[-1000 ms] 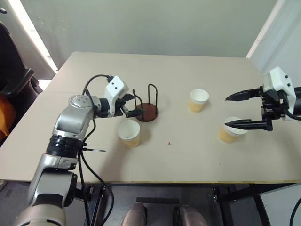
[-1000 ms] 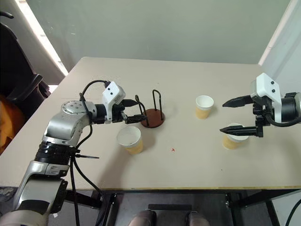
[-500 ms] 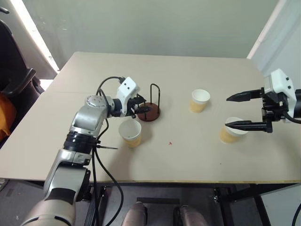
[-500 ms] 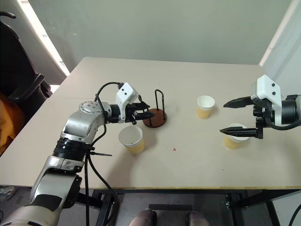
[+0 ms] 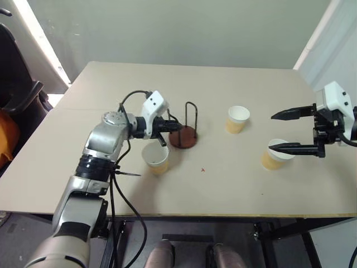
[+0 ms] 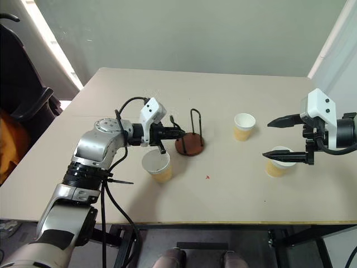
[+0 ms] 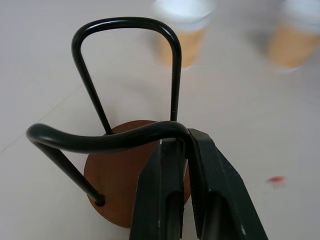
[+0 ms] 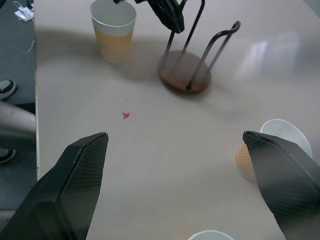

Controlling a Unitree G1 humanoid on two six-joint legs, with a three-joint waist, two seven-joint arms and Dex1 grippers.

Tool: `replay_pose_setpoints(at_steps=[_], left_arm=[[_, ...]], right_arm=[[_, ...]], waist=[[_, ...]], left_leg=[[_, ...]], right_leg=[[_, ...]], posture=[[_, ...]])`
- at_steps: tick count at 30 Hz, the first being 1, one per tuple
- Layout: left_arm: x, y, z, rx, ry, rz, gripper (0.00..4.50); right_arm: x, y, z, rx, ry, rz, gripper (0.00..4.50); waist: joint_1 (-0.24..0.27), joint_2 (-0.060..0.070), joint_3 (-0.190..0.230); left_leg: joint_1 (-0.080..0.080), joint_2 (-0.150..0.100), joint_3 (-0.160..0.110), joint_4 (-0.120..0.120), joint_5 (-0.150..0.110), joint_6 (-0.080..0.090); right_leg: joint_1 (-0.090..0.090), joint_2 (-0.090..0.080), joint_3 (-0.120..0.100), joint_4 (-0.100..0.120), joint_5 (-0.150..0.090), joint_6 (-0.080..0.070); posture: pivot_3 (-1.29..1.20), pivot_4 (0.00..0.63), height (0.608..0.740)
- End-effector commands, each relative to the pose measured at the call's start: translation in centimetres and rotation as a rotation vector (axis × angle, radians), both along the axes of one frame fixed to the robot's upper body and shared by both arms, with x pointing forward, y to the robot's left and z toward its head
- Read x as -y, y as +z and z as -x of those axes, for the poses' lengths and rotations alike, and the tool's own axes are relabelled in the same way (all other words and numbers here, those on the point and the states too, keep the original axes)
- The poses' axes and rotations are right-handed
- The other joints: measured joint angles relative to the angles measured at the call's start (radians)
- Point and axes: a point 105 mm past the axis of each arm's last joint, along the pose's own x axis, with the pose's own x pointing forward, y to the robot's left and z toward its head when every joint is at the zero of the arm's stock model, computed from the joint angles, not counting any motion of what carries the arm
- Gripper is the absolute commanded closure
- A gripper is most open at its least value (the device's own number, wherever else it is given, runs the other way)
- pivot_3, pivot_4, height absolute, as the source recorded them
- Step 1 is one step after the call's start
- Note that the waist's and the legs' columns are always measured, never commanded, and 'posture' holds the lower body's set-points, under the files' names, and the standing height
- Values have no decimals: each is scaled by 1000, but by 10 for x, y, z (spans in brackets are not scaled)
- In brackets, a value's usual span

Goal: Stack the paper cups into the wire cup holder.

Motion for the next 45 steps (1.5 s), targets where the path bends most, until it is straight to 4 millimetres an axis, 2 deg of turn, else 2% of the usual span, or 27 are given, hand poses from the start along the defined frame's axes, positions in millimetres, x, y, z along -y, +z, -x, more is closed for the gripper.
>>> replay_pose_setpoints(at_steps=[1,4,7,9,13,25,29,32,42,45], left_arm=[[29,25,24,70,-175,10,4470],[42,19,36,58,-251,-13,4470],[51,2,53,30,-327,-67,4470],[52,-11,60,2,-346,-93,4470],[52,-26,71,-47,-351,-98,4470],[47,-43,79,-124,-277,-120,4470],[45,-47,79,-132,-255,-141,4470],[44,-46,80,-124,-260,-151,3659],[33,-40,84,-103,-258,-155,146],[21,-28,82,-38,-246,-169,65]], right_arm=[[-2,4,11,2,41,47,0],[2,-9,12,-24,29,120,0],[10,-14,10,-30,-20,154,0],[11,-20,13,-50,-27,173,0],[16,-34,11,-62,-69,239,0],[10,-33,8,-45,-63,217,0],[9,-34,7,-48,-55,220,0],[9,-33,5,-45,-53,221,0],[14,-38,4,-77,-49,252,0],[23,-40,-1,-72,-77,294,0]], waist=[[1,0,0],[2,0,0],[2,0,0],[2,0,0],[2,0,0],[1,1,0],[1,1,0],[0,1,0],[1,1,0],[1,1,0]], left_leg=[[0,0,0,2,0,0],[-1,0,1,8,-4,2],[-1,0,3,11,-7,3],[0,0,5,11,-11,11],[0,1,5,11,-12,11],[6,1,6,10,-13,14],[8,1,6,10,-13,14],[8,1,6,10,-13,14],[7,1,6,9,-13,13],[7,1,6,8,-13,13]], right_leg=[[0,0,0,0,0,0],[1,0,1,0,-1,2],[2,-1,3,0,-1,3],[2,-1,4,0,-1,4],[2,-1,3,0,-1,5],[8,-1,5,0,-2,3],[9,-1,5,0,-5,-1],[9,-1,6,0,-5,-1],[8,-1,6,0,-6,1],[8,-1,6,0,-6,2]], posture=[[0,150,740],[0,150,740],[0,150,740],[0,150,740],[0,150,740],[0,150,740],[0,150,740],[0,150,740],[0,150,740],[0,150,740]])
